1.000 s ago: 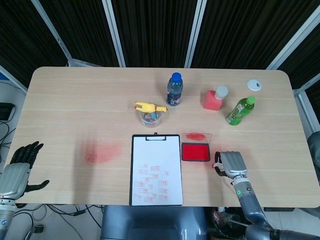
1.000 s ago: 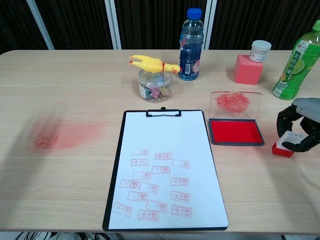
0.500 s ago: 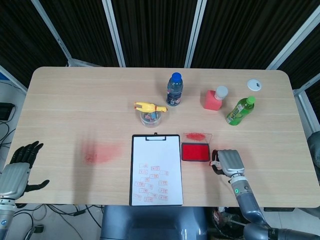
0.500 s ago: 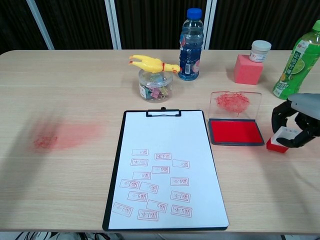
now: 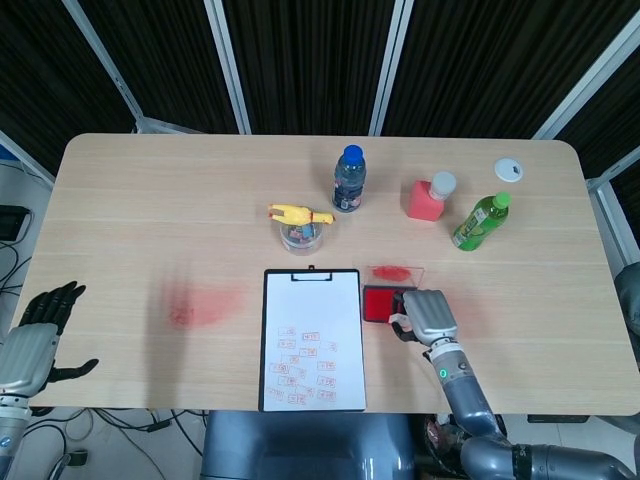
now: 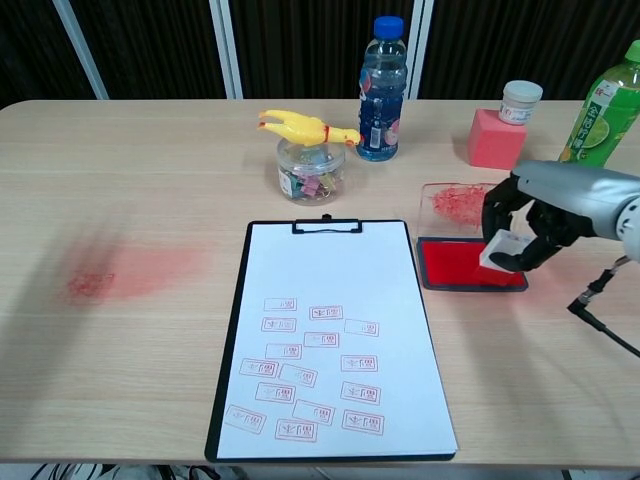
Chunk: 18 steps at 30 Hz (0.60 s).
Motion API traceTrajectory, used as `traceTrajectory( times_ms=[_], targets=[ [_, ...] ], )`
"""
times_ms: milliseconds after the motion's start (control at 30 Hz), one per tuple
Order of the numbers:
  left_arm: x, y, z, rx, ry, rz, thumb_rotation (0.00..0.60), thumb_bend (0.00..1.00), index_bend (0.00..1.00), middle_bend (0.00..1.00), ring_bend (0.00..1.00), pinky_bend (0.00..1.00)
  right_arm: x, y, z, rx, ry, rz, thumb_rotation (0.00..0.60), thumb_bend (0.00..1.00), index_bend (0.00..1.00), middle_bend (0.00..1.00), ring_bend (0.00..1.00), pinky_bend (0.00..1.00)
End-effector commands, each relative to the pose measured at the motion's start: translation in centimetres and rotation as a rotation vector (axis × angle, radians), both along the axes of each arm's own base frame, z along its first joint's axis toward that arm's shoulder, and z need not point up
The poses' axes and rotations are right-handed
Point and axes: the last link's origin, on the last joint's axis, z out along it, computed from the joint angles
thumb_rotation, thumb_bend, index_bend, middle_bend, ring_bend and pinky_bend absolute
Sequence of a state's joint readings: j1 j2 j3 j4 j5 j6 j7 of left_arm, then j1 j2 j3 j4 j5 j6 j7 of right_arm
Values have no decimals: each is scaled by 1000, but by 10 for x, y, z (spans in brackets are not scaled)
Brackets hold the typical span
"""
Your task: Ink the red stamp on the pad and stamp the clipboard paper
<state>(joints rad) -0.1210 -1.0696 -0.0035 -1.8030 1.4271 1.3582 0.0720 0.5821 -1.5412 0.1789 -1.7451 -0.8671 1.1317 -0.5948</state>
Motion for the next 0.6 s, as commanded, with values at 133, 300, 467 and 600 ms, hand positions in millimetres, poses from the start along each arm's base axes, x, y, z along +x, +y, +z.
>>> traceTrajectory(
  times_ms=[133, 300, 467, 600],
  targets=[
    [-1, 2, 2, -1, -18, 12, 600, 56, 0, 0, 0, 0, 19, -10, -17, -18, 12, 6, 600, 569, 911, 757, 826, 927],
    [-1, 2, 3, -7, -29, 20, 600, 56, 0, 0, 0, 0, 23, -17, -28, -26, 23, -8, 600, 569, 913, 758, 826, 927],
    [-2, 3, 3, -14, -36, 27, 600, 56, 0, 0, 0, 0, 27, -25, -34, -46, 29, -11, 600, 569, 915, 761, 826, 927],
    [-2, 4, 3, -17, -39, 34, 600, 56, 0, 0, 0, 0, 26, -30, -37, -53, 37, -19, 600, 569, 916, 762, 826, 927]
  ],
)
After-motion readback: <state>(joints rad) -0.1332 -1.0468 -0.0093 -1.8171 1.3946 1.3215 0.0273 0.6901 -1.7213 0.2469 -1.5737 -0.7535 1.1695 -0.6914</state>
